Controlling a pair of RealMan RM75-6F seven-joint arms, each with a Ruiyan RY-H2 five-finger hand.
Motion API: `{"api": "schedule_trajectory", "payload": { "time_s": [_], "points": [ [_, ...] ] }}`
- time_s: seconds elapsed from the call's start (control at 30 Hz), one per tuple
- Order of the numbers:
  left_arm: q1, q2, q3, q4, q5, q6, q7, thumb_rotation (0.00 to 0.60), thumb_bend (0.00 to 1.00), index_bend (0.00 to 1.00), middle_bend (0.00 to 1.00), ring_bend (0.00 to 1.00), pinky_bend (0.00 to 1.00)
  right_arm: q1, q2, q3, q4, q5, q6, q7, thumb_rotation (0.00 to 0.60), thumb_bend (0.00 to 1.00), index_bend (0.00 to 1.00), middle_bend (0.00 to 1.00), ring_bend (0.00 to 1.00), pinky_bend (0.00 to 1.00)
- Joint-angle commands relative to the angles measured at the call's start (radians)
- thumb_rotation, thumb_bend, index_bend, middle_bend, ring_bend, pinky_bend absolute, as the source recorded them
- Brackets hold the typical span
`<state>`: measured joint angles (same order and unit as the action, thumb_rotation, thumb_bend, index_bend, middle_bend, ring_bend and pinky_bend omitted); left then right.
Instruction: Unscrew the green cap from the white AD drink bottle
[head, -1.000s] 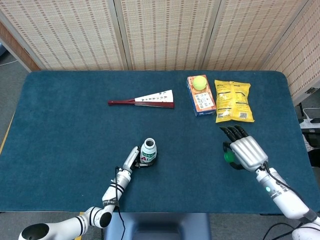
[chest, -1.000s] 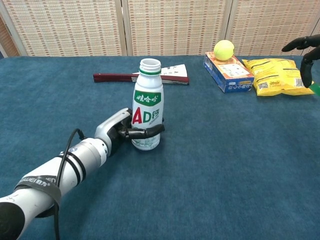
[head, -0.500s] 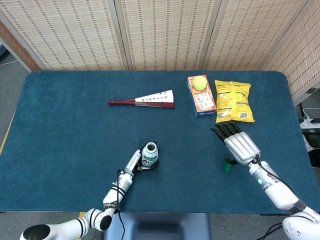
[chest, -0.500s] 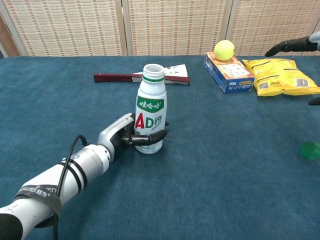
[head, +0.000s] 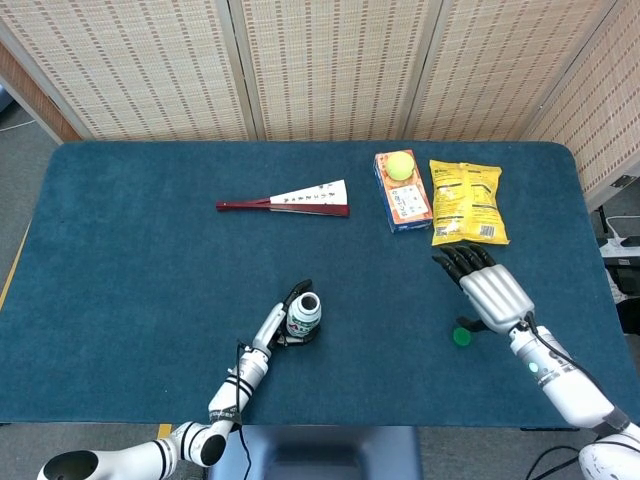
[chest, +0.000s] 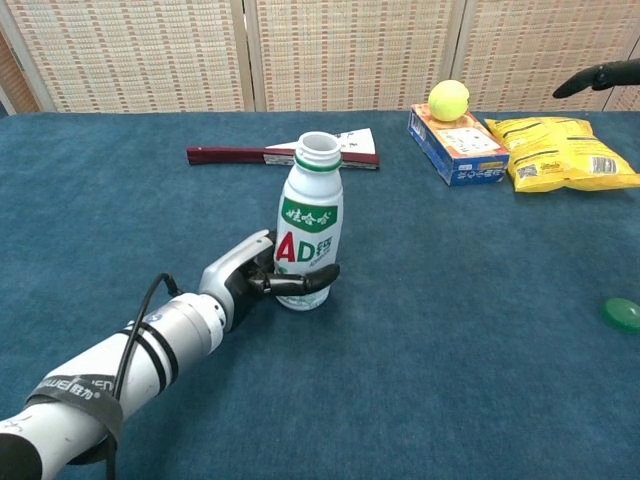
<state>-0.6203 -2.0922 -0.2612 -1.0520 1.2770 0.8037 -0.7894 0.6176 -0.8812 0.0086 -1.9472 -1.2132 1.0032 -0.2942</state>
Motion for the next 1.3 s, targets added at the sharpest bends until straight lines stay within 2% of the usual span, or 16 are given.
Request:
{"api": "schedule_trajectory", "payload": {
  "time_s": [0.03, 0.3, 0.53, 0.67, 0.87, 1.07, 1.3],
  "points": [
    [0.009, 0.015, -0.001, -0.031, 0.009, 0.020, 0.001, 0.600, 0.46, 0.00, 0.00, 0.00, 0.00, -0.004, 0.006, 0.004, 0.001, 0.001, -0.007, 0.006, 0.600, 0.11, 0.00, 0.00, 0.00, 0.00],
    [0.012, 0.044, 0.016, -0.128, 0.041, 0.051, 0.013, 0.600, 0.45, 0.00, 0.00, 0.00, 0.00, -0.017, 0.021, 0.017, -0.013, -0.001, -0.016, 0.014, 0.600, 0.11, 0.00, 0.00, 0.00, 0.00],
    [0.007, 0.048, -0.001, -0.135, 0.048, 0.082, 0.029, 0.600, 0.44, 0.00, 0.00, 0.00, 0.00, -0.027, 0.040, 0.021, -0.023, 0.003, -0.018, 0.020, 0.600, 0.11, 0.00, 0.00, 0.00, 0.00],
    [-0.004, 0.048, -0.005, -0.092, 0.095, 0.156, 0.087, 0.600, 0.45, 0.00, 0.00, 0.00, 0.00, -0.034, 0.061, 0.024, -0.031, 0.000, -0.030, 0.037, 0.600, 0.11, 0.00, 0.00, 0.00, 0.00],
    [-0.024, 0.041, -0.004, 0.009, 0.131, 0.244, 0.278, 0.600, 0.46, 0.00, 0.00, 0.00, 0.00, -0.037, 0.074, 0.027, -0.030, 0.002, -0.064, 0.071, 0.600, 0.11, 0.00, 0.00, 0.00, 0.00],
    [-0.032, 0.064, 0.021, 0.073, 0.130, 0.263, 0.503, 0.600, 0.46, 0.00, 0.00, 0.00, 0.00, -0.043, 0.078, 0.033, -0.022, -0.009, -0.077, 0.093, 0.600, 0.11, 0.00, 0.00, 0.00, 0.00],
    [-0.036, 0.128, 0.038, 0.005, 0.080, 0.198, 0.669, 0.600, 0.39, 0.00, 0.00, 0.00, 0.00, -0.048, 0.076, 0.041, -0.027, -0.018, -0.074, 0.090, 0.600, 0.11, 0.00, 0.00, 0.00, 0.00]
  ]
}}
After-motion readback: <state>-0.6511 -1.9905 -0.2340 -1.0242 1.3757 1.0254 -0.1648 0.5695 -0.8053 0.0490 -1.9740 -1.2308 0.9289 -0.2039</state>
